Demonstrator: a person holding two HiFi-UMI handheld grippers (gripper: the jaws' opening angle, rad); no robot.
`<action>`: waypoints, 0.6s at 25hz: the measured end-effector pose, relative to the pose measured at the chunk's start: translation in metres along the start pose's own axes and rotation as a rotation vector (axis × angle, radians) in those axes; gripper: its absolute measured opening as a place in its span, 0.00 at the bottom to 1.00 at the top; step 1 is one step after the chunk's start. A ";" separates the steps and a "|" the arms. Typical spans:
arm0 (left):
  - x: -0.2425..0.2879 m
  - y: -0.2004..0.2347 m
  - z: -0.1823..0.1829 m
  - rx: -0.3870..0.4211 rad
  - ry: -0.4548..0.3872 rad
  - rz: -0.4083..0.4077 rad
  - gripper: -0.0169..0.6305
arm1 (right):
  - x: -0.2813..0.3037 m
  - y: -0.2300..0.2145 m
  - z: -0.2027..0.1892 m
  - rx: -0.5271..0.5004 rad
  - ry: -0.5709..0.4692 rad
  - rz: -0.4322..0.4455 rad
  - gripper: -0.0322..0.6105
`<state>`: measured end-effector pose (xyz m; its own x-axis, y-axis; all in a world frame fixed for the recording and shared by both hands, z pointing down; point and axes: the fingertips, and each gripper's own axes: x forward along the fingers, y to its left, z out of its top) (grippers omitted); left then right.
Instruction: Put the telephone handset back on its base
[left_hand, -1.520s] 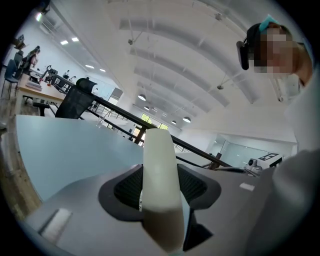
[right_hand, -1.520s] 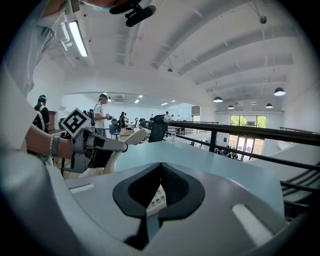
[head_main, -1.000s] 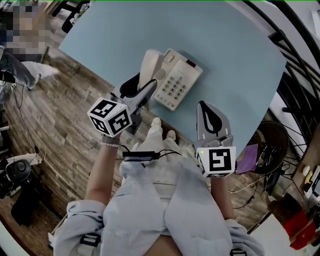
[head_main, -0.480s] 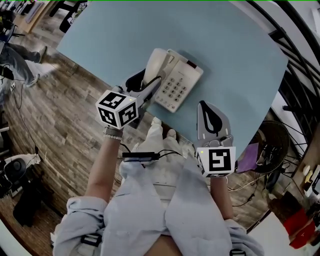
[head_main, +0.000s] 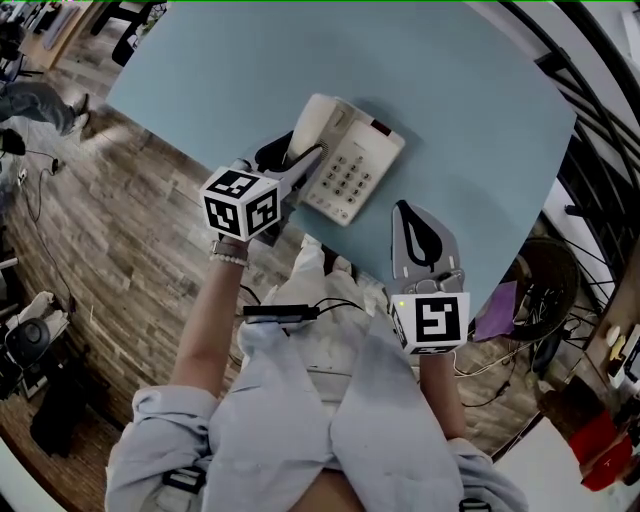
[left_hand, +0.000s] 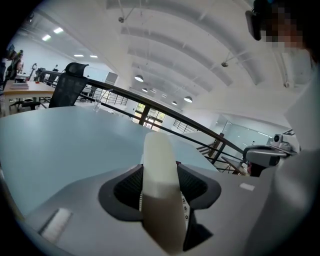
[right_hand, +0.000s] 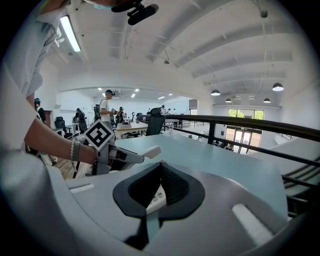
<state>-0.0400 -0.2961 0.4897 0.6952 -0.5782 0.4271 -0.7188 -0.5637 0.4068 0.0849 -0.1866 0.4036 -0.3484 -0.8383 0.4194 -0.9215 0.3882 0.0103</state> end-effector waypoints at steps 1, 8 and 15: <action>0.002 0.000 -0.001 0.002 0.005 -0.001 0.35 | 0.000 0.000 -0.001 -0.002 0.004 0.001 0.06; 0.017 0.003 -0.009 0.007 0.037 0.000 0.35 | 0.000 -0.003 -0.008 0.019 0.008 -0.017 0.06; 0.027 0.010 -0.017 0.011 0.060 0.017 0.35 | 0.001 -0.004 -0.010 0.008 0.032 -0.021 0.06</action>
<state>-0.0287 -0.3073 0.5188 0.6808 -0.5515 0.4821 -0.7305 -0.5605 0.3903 0.0897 -0.1847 0.4130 -0.3233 -0.8336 0.4478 -0.9301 0.3671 0.0120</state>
